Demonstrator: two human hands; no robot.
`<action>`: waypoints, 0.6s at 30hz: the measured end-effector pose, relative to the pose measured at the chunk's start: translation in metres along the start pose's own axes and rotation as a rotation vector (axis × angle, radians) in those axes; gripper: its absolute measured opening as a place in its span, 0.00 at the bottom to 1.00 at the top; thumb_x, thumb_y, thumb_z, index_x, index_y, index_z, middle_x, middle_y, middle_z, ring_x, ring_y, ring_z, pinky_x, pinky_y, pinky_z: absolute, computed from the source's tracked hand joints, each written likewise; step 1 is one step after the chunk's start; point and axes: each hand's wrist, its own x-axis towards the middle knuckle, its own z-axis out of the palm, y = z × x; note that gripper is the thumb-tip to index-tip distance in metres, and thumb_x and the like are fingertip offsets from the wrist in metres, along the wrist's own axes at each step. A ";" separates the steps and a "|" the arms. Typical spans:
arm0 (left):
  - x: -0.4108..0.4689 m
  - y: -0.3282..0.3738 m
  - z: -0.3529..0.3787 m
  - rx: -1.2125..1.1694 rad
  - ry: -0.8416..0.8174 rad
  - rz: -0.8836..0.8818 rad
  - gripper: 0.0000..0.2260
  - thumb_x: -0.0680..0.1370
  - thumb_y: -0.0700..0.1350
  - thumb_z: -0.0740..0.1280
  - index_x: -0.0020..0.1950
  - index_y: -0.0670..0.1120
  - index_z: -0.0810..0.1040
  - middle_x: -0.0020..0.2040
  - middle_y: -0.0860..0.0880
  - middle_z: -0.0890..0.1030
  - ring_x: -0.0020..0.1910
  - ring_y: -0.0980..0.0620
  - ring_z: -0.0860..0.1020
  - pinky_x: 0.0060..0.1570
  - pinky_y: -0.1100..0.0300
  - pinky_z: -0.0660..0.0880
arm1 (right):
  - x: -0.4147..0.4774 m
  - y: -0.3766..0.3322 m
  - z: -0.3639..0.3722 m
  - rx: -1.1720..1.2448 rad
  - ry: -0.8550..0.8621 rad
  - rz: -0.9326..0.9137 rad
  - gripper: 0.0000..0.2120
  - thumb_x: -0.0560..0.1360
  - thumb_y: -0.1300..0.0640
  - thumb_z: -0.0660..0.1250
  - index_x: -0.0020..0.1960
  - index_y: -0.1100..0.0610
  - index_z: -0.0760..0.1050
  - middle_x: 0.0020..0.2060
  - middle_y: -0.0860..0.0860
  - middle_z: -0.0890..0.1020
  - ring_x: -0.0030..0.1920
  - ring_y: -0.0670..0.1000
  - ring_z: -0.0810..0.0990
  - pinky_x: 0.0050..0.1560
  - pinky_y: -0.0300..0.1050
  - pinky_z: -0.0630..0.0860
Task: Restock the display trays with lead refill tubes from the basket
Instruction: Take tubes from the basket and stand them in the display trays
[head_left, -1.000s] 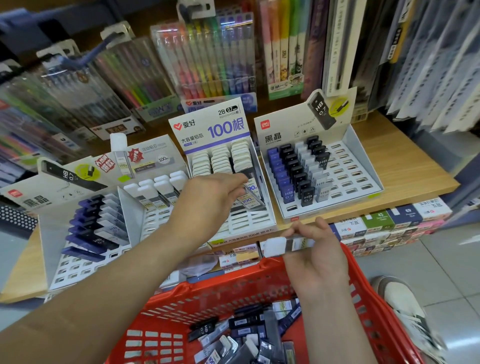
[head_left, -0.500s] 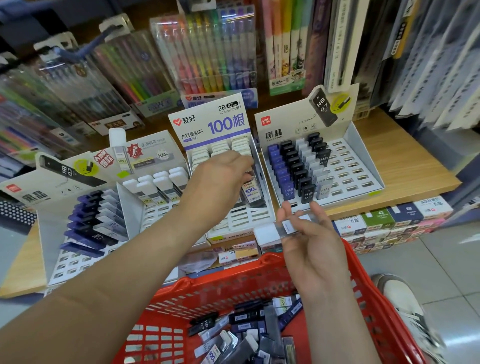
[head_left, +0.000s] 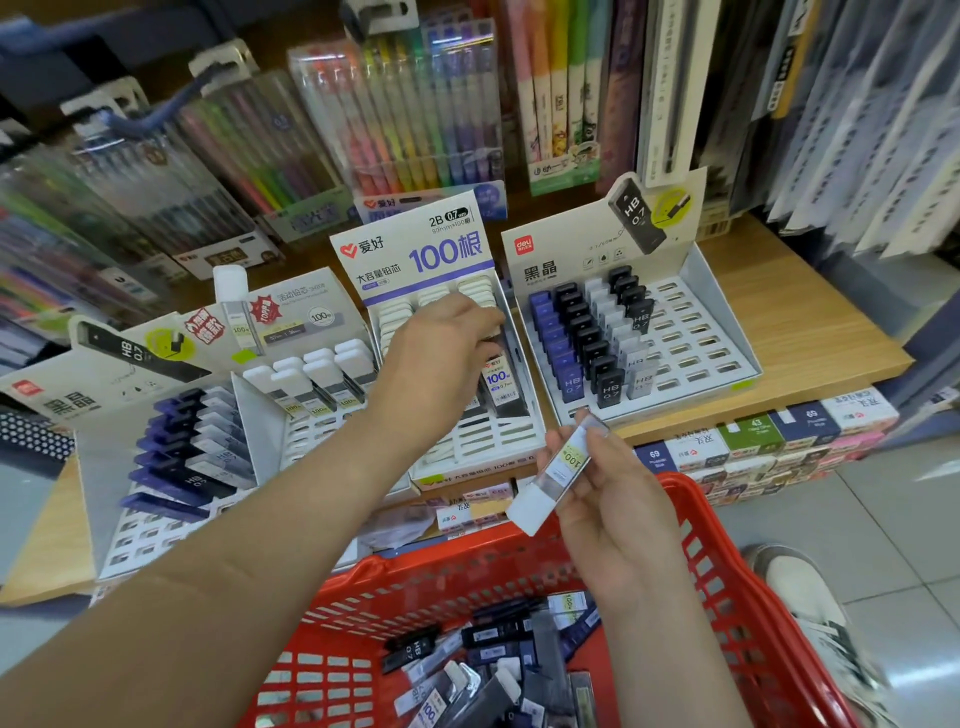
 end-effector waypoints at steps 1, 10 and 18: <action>-0.001 0.000 0.001 0.019 0.011 0.000 0.12 0.73 0.38 0.72 0.55 0.42 0.81 0.50 0.42 0.79 0.49 0.40 0.77 0.49 0.48 0.77 | -0.001 -0.001 0.000 -0.009 -0.011 -0.007 0.10 0.80 0.60 0.63 0.58 0.59 0.79 0.46 0.56 0.82 0.41 0.49 0.83 0.43 0.44 0.81; -0.006 0.013 -0.036 -0.555 -0.399 -0.417 0.07 0.77 0.49 0.67 0.53 0.51 0.82 0.42 0.51 0.83 0.40 0.57 0.78 0.45 0.58 0.75 | -0.006 -0.012 0.009 0.063 0.002 -0.097 0.08 0.77 0.65 0.66 0.56 0.60 0.78 0.43 0.53 0.84 0.40 0.47 0.83 0.42 0.37 0.80; -0.033 0.006 -0.054 -1.020 -0.333 -0.612 0.11 0.74 0.35 0.69 0.55 0.46 0.80 0.45 0.45 0.84 0.42 0.48 0.83 0.45 0.60 0.80 | -0.012 -0.006 0.015 -0.112 -0.086 -0.062 0.10 0.75 0.68 0.67 0.56 0.63 0.76 0.47 0.61 0.85 0.43 0.53 0.86 0.38 0.39 0.82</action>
